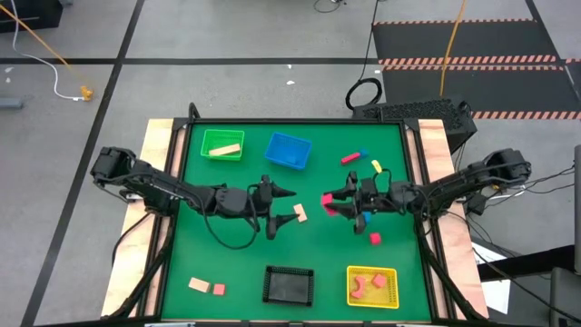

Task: Sort & place blocks by color
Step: Put the middle red wooden block into the black basket

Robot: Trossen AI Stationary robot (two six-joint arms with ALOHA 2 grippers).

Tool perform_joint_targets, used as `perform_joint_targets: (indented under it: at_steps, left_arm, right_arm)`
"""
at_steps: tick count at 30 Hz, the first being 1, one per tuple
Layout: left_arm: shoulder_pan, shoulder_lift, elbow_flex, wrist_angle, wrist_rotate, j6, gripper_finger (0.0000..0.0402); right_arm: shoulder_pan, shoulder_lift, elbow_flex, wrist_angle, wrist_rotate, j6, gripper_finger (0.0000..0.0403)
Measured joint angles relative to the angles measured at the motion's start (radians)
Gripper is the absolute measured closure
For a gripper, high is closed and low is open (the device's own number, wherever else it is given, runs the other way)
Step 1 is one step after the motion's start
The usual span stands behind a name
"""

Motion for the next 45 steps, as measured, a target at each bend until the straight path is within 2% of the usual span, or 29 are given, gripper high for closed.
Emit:
perform_joint_targets:
  at_steps: [7,15,20,26,37,41,45]
  left_arm:
    - [0.001,0.0,0.0,0.091,0.0,0.063,0.0076]
    - [0.001,0.0,0.0,0.095,0.0,0.051,0.0076]
    - [-0.002,0.0,0.0,0.092,0.0,0.053,0.0076]
    - [-0.01,0.0,0.0,0.084,0.002,0.053,0.0076]
    - [-0.012,0.0,0.0,0.061,0.004,0.068,0.0078]
    - [-0.012,0.0,0.0,0.062,0.007,0.072,0.0118]
    - [-0.014,0.0,0.0,0.063,0.011,0.071,0.0197]
  right_arm:
    - [0.0,0.024,0.032,0.046,-0.002,-0.059,0.0287]
    - [-0.005,0.199,0.183,0.047,-0.004,-0.251,0.0288]
    - [-0.025,0.288,0.268,0.049,-0.009,-0.318,0.0288]
    - [-0.051,0.367,0.354,0.042,-0.107,-0.324,0.0288]
    - [-0.049,0.389,0.385,0.042,-0.143,-0.283,0.0288]
    - [-0.05,0.389,0.385,0.042,-0.158,-0.26,0.0286]
    - [-0.05,0.389,0.385,0.041,-0.156,-0.261,0.0287]
